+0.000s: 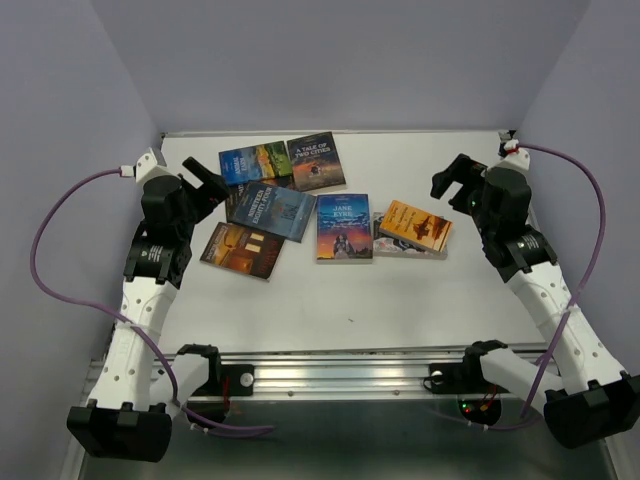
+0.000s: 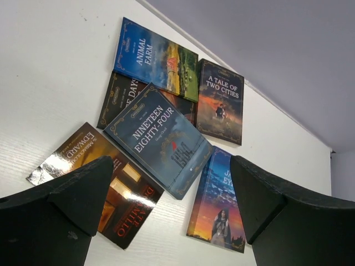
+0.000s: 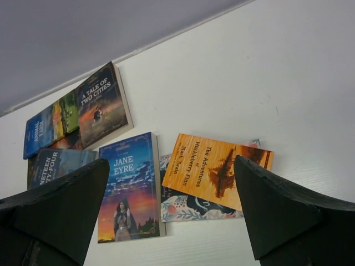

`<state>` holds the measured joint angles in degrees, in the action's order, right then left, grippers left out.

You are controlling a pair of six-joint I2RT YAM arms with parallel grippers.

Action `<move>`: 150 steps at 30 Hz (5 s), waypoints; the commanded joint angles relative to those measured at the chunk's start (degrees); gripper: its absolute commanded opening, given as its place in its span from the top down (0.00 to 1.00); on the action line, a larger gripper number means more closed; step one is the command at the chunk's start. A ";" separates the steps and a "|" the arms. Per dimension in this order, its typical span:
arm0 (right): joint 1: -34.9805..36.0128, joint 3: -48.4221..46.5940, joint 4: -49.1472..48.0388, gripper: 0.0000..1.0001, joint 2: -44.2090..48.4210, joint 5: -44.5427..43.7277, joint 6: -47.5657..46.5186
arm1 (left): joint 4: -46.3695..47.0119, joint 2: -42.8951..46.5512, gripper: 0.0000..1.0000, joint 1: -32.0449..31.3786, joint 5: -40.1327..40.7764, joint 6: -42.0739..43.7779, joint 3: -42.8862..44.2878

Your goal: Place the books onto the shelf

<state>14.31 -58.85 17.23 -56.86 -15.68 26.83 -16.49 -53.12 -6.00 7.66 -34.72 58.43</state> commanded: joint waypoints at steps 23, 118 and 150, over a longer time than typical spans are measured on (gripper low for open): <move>13.46 -19.36 -4.14 0.00 -39.28 32.40 -12.53 | 6.82 -12.18 0.01 -4.28 -9.59 -8.25 -7.81; 3.80 -0.30 0.17 0.00 -25.32 0.48 6.13 | 7.88 -59.03 0.51 -29.86 -10.56 1.68 16.89; 18.74 -42.28 -6.70 0.00 -64.21 43.98 -25.69 | -5.13 -24.04 0.01 -11.16 1.75 -13.36 4.15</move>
<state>31.35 -92.03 7.40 -112.99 24.03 6.31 -19.79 -76.25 -21.47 11.70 -46.04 65.28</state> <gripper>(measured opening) 0.999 0.989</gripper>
